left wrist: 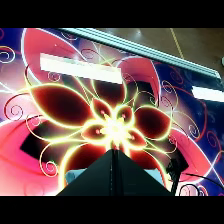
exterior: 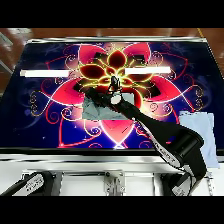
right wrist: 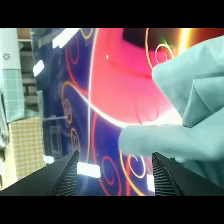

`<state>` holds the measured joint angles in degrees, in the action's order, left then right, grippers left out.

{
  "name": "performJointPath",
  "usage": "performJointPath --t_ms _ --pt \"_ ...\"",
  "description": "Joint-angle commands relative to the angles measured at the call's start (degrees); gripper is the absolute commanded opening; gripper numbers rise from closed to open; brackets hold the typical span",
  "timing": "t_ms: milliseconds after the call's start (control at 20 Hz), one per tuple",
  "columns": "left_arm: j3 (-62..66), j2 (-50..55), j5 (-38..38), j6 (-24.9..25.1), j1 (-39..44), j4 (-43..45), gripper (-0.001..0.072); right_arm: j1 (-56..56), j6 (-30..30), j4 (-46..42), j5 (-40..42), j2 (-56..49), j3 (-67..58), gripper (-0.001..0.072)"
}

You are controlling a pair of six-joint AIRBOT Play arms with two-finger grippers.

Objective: Fold the shirts.

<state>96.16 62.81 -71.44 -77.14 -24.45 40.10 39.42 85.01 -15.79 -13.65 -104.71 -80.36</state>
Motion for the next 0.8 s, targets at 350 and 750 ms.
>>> performJointPath --t_ms 350,750 --pt "-2.71 -0.26 0.0 1.46 0.2 0.04 0.0035 -24.55 11.5 -48.5 -50.31 12.68 -0.15 0.0679" --pt "-2.71 -0.26 -0.07 1.4 0.2 0.02 0.0035 -34.8 5.53 -37.51 -52.39 1.79 0.5 0.0693"
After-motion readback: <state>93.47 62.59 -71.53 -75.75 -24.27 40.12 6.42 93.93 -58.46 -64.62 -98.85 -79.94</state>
